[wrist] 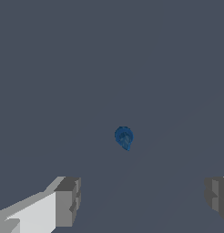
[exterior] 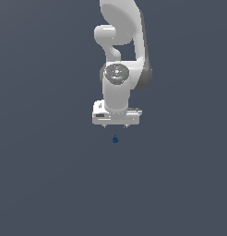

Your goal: Pick up the object and move it to a goal position.

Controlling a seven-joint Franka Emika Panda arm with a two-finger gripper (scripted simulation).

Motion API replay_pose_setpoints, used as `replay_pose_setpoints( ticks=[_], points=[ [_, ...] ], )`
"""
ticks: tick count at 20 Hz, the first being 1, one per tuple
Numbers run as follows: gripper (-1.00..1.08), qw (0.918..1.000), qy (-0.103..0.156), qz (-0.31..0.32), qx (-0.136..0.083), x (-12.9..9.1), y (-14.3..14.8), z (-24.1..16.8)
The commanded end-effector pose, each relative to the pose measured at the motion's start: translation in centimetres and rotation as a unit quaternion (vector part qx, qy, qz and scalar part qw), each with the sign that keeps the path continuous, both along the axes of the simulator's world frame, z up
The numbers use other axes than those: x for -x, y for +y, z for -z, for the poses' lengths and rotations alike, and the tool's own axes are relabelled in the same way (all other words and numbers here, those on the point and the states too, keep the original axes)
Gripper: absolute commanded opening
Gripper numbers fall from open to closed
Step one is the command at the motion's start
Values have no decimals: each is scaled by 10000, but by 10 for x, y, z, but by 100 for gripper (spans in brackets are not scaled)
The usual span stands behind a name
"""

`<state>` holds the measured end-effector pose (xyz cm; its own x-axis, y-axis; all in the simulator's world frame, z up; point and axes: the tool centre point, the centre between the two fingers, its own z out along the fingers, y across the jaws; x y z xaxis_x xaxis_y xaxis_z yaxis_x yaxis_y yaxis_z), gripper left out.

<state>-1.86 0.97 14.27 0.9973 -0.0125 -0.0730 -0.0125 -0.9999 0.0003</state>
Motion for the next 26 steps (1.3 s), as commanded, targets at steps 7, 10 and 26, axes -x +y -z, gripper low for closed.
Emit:
replay_pose_setpoints(
  ticks=[7,10,26],
  points=[
    [100,9999,39,-134,-42,1,5,-1],
    [100,9997,70,-211,-71,2,8,-3],
    [100,9983,-139,-570,-55,-2,4,24]
  ],
)
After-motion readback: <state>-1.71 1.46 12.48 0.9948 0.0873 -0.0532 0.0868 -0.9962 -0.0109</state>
